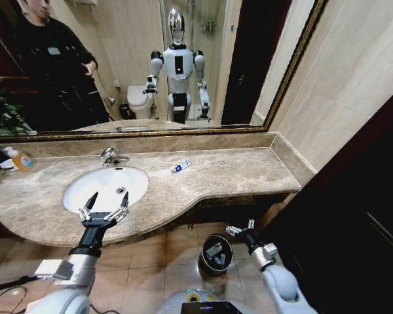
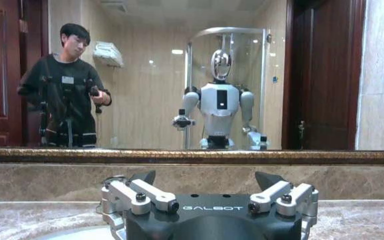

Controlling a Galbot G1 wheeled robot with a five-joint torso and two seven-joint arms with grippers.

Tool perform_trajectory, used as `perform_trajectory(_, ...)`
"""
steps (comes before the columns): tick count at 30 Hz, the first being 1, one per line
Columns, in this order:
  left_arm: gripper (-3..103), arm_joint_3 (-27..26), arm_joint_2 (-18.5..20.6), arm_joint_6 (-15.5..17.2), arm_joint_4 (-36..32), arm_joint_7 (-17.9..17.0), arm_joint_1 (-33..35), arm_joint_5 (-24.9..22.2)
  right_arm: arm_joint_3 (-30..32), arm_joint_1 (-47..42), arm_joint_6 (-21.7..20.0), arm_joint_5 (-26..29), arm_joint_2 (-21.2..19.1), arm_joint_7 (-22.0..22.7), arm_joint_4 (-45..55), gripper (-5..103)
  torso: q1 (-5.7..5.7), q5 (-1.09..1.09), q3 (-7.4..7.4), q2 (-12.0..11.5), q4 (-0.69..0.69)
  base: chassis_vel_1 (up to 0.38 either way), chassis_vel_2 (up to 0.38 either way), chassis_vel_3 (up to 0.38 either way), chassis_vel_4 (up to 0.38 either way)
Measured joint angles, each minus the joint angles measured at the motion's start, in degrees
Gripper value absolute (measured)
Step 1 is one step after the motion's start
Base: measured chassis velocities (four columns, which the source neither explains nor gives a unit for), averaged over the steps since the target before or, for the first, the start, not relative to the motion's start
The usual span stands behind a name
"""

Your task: Pick up the trash from the sink and place it in the trash bin.

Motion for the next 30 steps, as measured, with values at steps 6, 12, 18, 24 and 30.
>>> perform_trajectory(6,100,0.0,0.0,0.0,0.0,0.0,0.0,0.0,-3.6,8.7,-4.8,3.8,-7.6,-1.1,0.3,100,0.00,0.01,0.00,0.0,0.01,0.000,0.000,0.000,0.000)
perform_trajectory(12,100,0.0,0.0,0.0,0.0,0.0,0.0,0.0,-8.5,17.6,-8.7,9.1,-13.6,-2.0,-2.2,100,0.01,0.01,0.01,0.0,0.02,0.000,0.000,0.000,0.000)
perform_trajectory(18,100,0.0,0.0,0.0,0.0,0.0,0.0,0.0,-17.8,30.0,-13.2,15.1,-17.3,-1.0,-7.5,100,0.01,0.00,0.01,0.0,0.01,0.000,0.000,0.000,0.000)
perform_trajectory(24,100,0.0,0.0,0.0,0.0,0.0,0.0,0.0,-30.7,46.0,-16.3,19.4,-16.6,0.1,-15.0,100,0.01,-0.01,0.01,0.0,0.02,0.000,0.000,0.000,0.000)
perform_trajectory(30,100,0.0,0.0,0.0,0.0,0.0,0.0,0.0,-39.9,58.7,-14.7,20.3,-13.5,-6.7,-26.7,100,0.01,0.00,0.01,0.0,0.01,0.000,0.000,0.000,0.000)
